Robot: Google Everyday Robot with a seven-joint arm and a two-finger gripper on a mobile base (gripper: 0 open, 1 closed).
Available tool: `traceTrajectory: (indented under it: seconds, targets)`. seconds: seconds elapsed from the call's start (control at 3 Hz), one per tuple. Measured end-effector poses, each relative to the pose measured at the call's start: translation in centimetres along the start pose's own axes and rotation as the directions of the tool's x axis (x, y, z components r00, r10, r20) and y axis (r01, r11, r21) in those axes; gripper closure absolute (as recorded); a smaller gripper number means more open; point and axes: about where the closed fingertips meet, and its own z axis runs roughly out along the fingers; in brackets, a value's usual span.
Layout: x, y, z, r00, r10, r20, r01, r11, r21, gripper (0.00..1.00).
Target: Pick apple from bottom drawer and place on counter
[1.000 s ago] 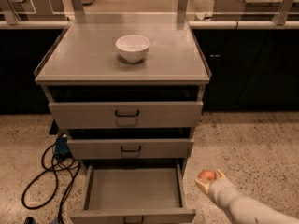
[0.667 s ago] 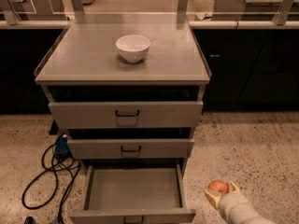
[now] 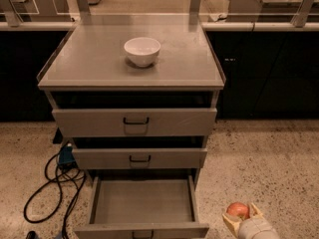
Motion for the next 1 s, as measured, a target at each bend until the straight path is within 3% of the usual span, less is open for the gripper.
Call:
traceTrajectory:
  seconds: [0.33,0.67,1.0]
  targets:
    - [-4.7,-1.3,1.0,0.998,-0.001,0.065,-0.002,0.9992,0.040,1.00]
    - [-14.5,-1.2,0.2,0.982,-0.056,0.179,0.036,0.9928,0.114,1.00]
    - [-25.2,0.6,-4.2,0.942,-0.165,0.293,0.096,0.9669,0.236,1.00]
